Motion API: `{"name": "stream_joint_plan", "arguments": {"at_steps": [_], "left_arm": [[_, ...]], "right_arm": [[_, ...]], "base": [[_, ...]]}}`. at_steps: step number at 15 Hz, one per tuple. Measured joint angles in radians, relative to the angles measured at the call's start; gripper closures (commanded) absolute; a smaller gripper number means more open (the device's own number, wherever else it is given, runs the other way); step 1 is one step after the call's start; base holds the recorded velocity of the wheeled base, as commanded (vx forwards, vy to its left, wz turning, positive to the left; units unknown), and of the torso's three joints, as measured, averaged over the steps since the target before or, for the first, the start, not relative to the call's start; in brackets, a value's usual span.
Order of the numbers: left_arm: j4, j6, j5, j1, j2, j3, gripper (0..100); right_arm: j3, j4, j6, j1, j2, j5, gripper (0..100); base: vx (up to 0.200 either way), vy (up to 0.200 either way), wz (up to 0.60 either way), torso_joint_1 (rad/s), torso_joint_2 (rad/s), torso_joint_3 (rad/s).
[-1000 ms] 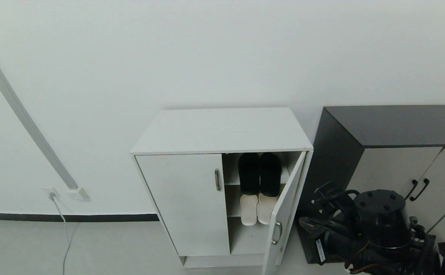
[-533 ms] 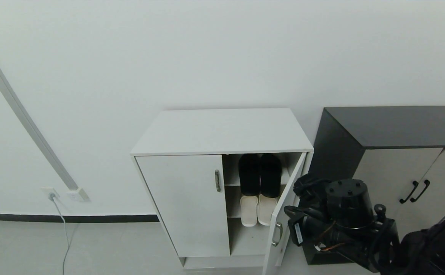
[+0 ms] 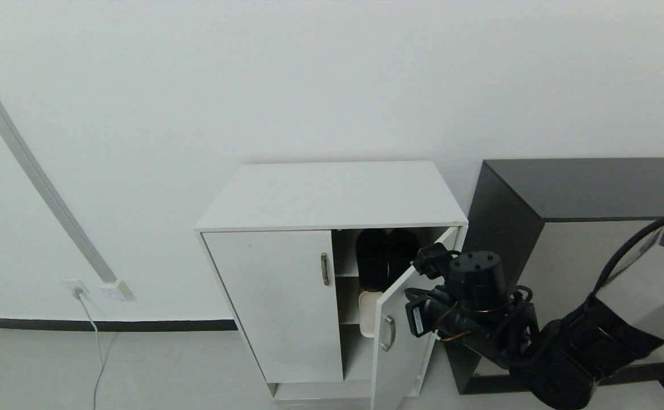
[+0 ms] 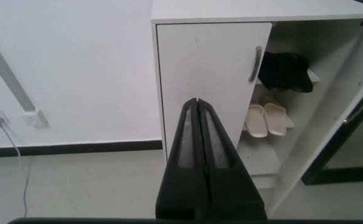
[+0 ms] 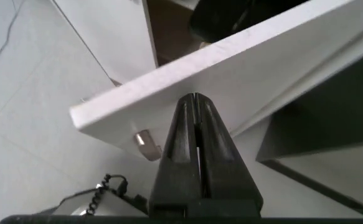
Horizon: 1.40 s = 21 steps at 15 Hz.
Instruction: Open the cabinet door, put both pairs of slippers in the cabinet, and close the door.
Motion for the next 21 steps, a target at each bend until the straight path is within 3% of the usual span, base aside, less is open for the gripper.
{"name": "stream_joint_plan", "arguments": {"at_steps": [21], "left_arm": [[0.0, 0.001, 0.0, 0.0, 0.0, 0.0, 100]], "right_arm": [[-0.418, -0.032, -0.003, -0.11, 0.314, 0.004, 100]], "base": [[0.0, 0.0, 0.0, 0.0, 0.0, 0.0]]}}
